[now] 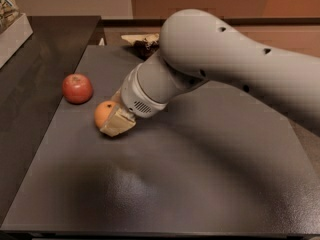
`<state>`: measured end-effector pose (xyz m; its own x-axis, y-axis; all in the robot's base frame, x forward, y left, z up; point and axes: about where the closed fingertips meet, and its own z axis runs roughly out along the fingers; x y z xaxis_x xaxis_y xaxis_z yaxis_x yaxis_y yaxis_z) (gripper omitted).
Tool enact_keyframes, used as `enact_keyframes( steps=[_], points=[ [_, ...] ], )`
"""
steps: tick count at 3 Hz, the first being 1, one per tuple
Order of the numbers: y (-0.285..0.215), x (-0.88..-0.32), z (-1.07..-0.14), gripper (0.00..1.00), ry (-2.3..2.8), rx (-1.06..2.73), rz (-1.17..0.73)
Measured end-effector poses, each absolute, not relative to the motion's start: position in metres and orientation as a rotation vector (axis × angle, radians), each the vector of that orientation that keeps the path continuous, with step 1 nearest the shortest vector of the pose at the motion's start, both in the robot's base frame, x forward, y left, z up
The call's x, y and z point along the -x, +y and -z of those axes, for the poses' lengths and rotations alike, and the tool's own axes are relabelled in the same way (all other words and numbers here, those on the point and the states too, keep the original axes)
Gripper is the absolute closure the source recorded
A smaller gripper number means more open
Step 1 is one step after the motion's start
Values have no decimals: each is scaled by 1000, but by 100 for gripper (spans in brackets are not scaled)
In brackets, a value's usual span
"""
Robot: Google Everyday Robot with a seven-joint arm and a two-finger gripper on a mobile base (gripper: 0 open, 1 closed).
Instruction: Move orange near brown chip bag
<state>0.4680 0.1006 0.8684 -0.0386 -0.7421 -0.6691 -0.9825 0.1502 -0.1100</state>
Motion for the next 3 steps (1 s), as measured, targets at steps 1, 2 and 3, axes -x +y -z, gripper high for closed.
enact_keyframes(
  steps=[1, 2, 3],
  points=[
    [54, -506, -864, 100, 1971, 1515, -455],
    [5, -539, -860, 100, 2084, 1380, -393],
    [-43, -566, -862, 100, 2160, 1243, -344]
  ],
)
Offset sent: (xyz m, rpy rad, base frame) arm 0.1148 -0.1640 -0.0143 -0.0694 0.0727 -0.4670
